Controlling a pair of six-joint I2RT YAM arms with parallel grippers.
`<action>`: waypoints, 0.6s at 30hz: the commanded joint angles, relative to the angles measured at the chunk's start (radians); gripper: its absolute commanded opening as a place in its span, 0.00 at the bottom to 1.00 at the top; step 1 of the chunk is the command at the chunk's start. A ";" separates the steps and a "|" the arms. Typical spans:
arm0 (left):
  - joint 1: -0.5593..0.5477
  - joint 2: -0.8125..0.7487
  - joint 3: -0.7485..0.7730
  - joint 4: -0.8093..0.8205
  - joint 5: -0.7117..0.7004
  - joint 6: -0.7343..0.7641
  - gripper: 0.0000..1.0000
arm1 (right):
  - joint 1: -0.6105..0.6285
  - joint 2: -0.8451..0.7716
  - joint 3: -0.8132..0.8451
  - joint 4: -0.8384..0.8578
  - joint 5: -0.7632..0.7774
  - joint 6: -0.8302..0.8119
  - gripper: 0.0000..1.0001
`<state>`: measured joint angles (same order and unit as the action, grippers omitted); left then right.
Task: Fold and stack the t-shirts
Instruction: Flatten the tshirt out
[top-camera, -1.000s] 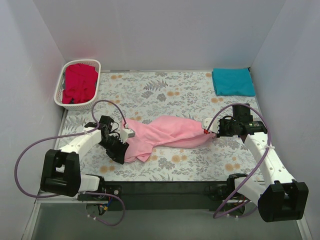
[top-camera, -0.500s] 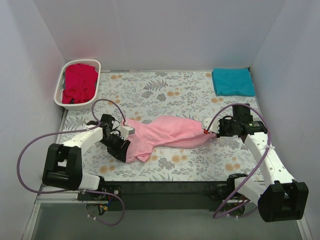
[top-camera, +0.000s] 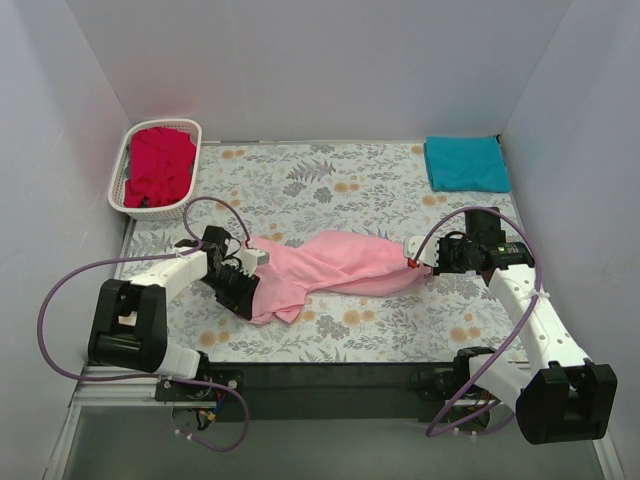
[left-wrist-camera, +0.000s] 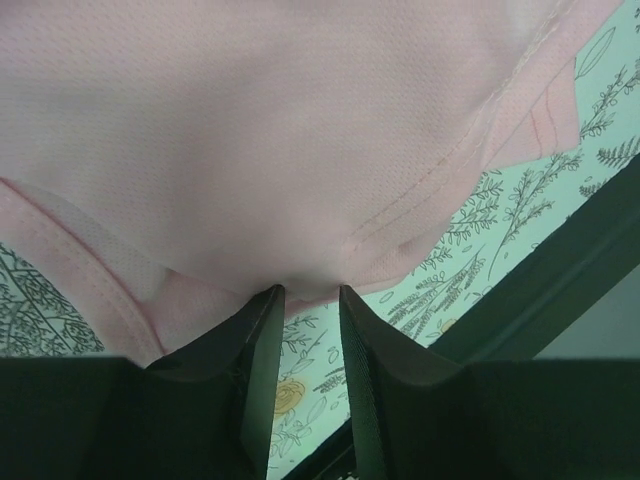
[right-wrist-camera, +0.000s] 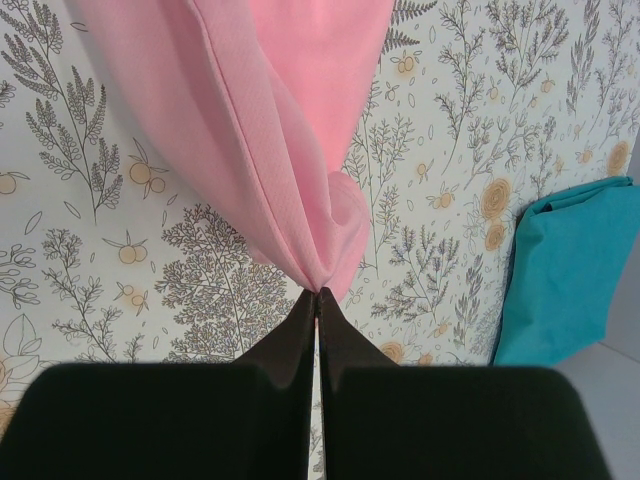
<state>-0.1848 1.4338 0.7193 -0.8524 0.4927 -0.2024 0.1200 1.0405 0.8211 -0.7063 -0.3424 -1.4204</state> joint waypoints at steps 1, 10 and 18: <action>0.002 -0.009 0.005 0.075 0.014 -0.029 0.27 | 0.006 -0.013 0.010 -0.009 -0.006 -0.008 0.01; 0.002 -0.082 0.068 0.055 0.026 -0.055 0.00 | 0.004 -0.013 0.009 -0.010 -0.003 -0.008 0.01; 0.025 -0.127 0.205 -0.020 -0.025 -0.065 0.00 | 0.006 -0.005 0.039 -0.012 0.029 0.018 0.01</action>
<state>-0.1776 1.3407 0.8330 -0.8452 0.4828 -0.2581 0.1200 1.0405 0.8211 -0.7063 -0.3332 -1.4162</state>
